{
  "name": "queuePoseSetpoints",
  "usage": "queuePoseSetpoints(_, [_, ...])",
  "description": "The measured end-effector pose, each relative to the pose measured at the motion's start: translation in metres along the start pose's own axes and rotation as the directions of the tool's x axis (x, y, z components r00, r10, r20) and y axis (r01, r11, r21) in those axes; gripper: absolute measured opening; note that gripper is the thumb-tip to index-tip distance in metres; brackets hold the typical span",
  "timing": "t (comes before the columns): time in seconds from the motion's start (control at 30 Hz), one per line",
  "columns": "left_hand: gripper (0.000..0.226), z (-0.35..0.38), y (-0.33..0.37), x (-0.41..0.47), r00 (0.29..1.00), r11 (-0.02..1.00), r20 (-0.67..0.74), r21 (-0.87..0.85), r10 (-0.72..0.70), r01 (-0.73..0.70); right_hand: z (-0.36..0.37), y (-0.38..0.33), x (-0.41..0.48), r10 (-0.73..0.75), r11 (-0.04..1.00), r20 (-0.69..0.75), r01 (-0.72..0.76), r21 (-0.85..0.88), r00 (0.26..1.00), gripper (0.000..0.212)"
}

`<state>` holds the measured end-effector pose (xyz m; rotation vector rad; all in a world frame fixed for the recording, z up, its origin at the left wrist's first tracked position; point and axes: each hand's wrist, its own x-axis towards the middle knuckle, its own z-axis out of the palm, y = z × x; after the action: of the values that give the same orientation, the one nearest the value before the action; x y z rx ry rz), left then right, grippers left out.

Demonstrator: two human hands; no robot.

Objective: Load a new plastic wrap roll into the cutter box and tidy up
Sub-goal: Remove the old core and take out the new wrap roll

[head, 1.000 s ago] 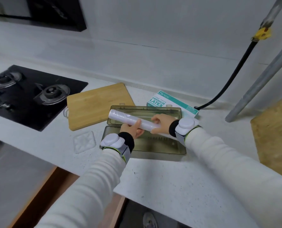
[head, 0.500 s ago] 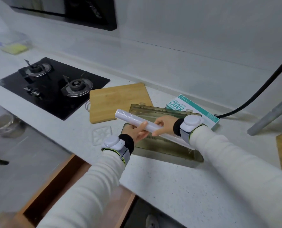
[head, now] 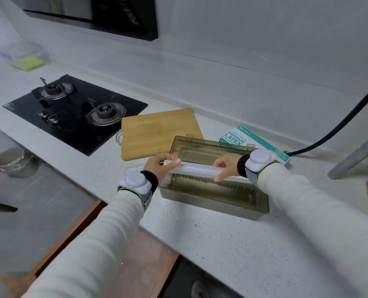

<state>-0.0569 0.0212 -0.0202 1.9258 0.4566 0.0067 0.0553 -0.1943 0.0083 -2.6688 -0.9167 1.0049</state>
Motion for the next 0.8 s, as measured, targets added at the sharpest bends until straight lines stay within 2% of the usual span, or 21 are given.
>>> queuePoseSetpoints(0.03, [0.006, 0.001, 0.0, 0.0, 1.0, 1.0, 0.0, 0.005, 0.012, -0.012, 0.0, 0.002, 0.0, 0.005, 1.0, 0.009, -0.005, -0.009, 1.0, 0.047])
queuePoseSetpoints(0.17, [0.016, 0.007, 0.001, 0.002, 0.998, 0.999, -0.058, -0.041, -0.027, 0.025, 0.002, 0.007, -0.001, 0.021, 0.999, 0.029, -0.02, -0.03, 0.999, 0.044])
queuePoseSetpoints(0.43, [0.028, 0.013, 0.003, 0.007, 0.995, 0.994, -0.081, -0.092, -0.061, 0.054, 0.002, 0.008, -0.003, 0.008, 1.0, 0.051, -0.007, -0.024, 0.999, 0.042])
queuePoseSetpoints(0.53, [0.038, 0.012, 0.003, 0.008, 0.985, 0.983, -0.138, -0.161, -0.106, 0.083, 0.002, 0.008, -0.004, 0.013, 1.0, 0.054, -0.012, -0.026, 0.998, 0.042])
queuePoseSetpoints(0.67, [0.028, 0.01, 0.0, 0.014, 0.955, 0.924, -0.203, -0.357, -0.218, 0.136, 0.005, 0.014, -0.003, 0.025, 0.999, 0.054, -0.023, -0.04, 0.998, 0.042])
queuePoseSetpoints(0.73, [0.027, 0.009, -0.005, 0.018, 0.951, 0.941, -0.22, -0.308, -0.216, 0.143, 0.008, 0.016, -0.001, 0.054, 0.997, 0.041, -0.051, -0.056, 0.998, 0.043])
queuePoseSetpoints(0.8, [0.022, 0.008, -0.013, 0.023, 0.937, 0.977, -0.283, -0.116, -0.203, 0.177, 0.01, 0.018, 0.001, 0.083, 0.994, 0.018, -0.081, -0.075, 0.996, 0.045])
